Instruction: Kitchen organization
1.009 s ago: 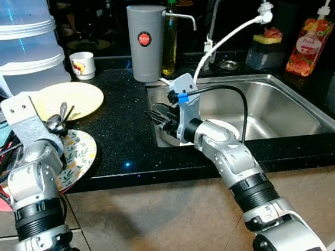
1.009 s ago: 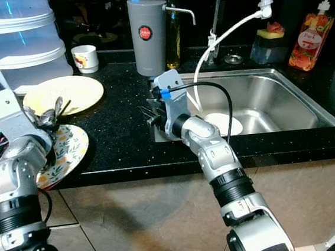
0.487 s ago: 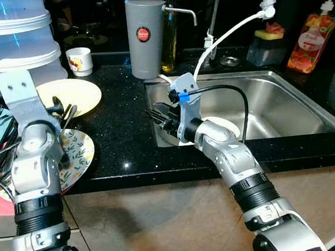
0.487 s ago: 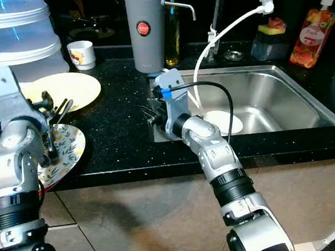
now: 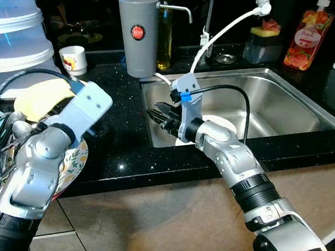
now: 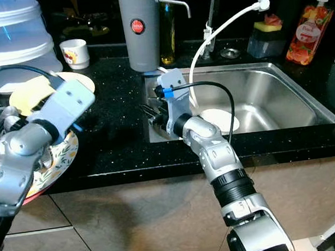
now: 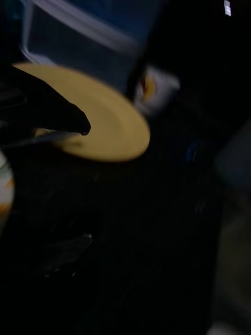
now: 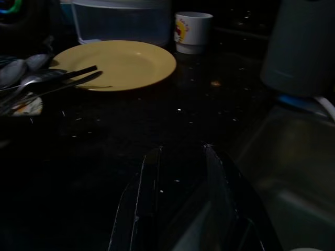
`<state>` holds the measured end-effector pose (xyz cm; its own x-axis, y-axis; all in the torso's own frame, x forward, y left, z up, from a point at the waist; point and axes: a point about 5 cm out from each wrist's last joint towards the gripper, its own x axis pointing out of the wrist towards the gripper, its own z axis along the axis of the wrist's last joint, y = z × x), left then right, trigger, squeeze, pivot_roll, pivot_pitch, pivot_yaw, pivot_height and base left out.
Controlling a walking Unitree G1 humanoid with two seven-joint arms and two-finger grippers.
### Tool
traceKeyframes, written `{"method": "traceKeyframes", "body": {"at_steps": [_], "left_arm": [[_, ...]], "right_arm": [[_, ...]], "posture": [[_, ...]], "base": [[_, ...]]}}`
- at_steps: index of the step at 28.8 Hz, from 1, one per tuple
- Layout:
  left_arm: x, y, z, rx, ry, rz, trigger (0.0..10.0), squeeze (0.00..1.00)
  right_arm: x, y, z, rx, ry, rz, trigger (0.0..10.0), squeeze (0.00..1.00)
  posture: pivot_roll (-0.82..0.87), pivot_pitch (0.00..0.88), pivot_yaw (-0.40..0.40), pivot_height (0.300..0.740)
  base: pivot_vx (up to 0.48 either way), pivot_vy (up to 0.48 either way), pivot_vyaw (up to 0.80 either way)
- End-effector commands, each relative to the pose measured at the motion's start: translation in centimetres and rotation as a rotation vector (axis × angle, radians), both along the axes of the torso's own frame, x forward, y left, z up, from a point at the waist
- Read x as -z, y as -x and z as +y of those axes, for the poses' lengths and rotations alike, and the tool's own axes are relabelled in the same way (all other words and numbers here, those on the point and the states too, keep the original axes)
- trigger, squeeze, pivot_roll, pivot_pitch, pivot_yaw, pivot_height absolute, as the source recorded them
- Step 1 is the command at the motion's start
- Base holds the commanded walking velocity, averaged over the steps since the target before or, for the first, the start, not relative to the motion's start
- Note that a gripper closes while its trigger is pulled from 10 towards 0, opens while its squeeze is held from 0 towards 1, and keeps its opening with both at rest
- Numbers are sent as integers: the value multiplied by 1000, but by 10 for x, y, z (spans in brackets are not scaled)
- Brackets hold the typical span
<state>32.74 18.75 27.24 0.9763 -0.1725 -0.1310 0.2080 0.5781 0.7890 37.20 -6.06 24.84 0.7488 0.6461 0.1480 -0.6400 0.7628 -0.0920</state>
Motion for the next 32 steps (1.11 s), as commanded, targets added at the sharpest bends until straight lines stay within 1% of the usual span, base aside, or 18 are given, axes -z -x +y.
{"method": "traceKeyframes", "body": {"at_steps": [1, 4, 5, 7, 8, 9, 11, 13, 16, 17, 23, 24, 25, 26, 27, 29, 31, 32], "left_arm": [[3, 4, -3, 33, -31, 66, 10000, 0], [3, 5, -9, 59, 11, 92, 10000, 0], [3, 5, -13, 52, 68, 115, 10000, 137], [3, 6, -15, 46, 100, 134, 10000, 137], [3, 6, -16, 33, 103, 155, 10000, 490], [2, 6, -18, 11, 127, 170, 10000, 1000], [1, 7, -19, -2, 131, 177, 10000, 1000], [-4, 6, -29, -7, 247, 176, 10000, 1000], [-5, 6, -32, -9, 286, 175, 10000, 1000], [-5, 7, -36, -9, 352, 189, 10000, 1000], [1, 11, -30, -98, 344, 248, 10000, 1000], [0, 10, -29, -112, 398, 231, 10000, 729], [-1, 9, -28, -123, 439, 217, 10000, 729], [-3, 6, -28, -128, 546, 193, 10000, 0], [-3, 6, -28, -128, 546, 193, 10000, 0], [-3, 0, -23, -166, 713, 113, 10000, 0], [-4, 0, -24, -141, 759, 81, 10000, 0], [-7, 0, -25, -93, 824, 19, 10000, 0]], "right_arm": [[2, 1, -1, -4, -5, 14, 10000, 0], [1, 1, 0, -6, -4, 13, 10000, 0], [1, 1, 0, -7, -4, 12, 10000, 0], [1, 1, 0, -7, -4, 12, 10000, 0], [1, 1, 0, -7, -3, 11, 10000, 0], [0, 1, -1, -6, -3, 10, 10000, 0], [0, 1, -1, -6, -2, 9, 10000, 0], [0, 1, -2, -4, 1, 8, 10000, 0], [0, 1, -2, -4, 3, 7, 10000, 0], [0, 1, -2, -4, 4, 7, 10000, 0], [0, 0, -4, -10, 9, 13, 10000, 0], [1, 0, -4, -11, 11, 14, 10000, 0], [1, -1, -4, -12, 12, 15, 10000, 0], [1, -1, -4, -12, 13, 15, 10000, 0], [1, -1, -4, -12, 13, 15, 10000, 0], [2, -2, -5, -1, 5, 16, 10000, 0], [2, -2, -5, 12, -5, 19, 10000, 0], [3, -3, -8, 44, -26, 22, 10000, 0]], "posture": [[64, 44, -53, 740], [64, 44, -53, 740], [64, 44, -53, 740], [64, 44, -53, 740], [62, 46, -51, 740], [59, 47, -49, 740], [59, 47, -49, 740], [59, 47, -49, 740], [57, 52, -48, 740], [57, 52, -48, 740], [54, 57, -47, 740], [54, 57, -47, 740], [54, 57, -47, 740], [54, 57, -47, 740], [54, 57, -47, 740], [54, 57, -47, 740], [54, 57, -47, 740], [54, 57, -47, 740]], "base": [[0, 0, 0], [0, 0, 0], [0, 0, 0], [0, 0, 0], [0, 0, 0], [0, 0, 0], [0, 0, 0], [0, 0, 0], [0, 0, 0], [0, 0, 0], [0, 0, 0], [0, 0, 0], [0, 0, 0], [0, 0, 0], [0, 0, 0], [0, 0, 0], [0, 0, 0], [0, 0, 0]]}}
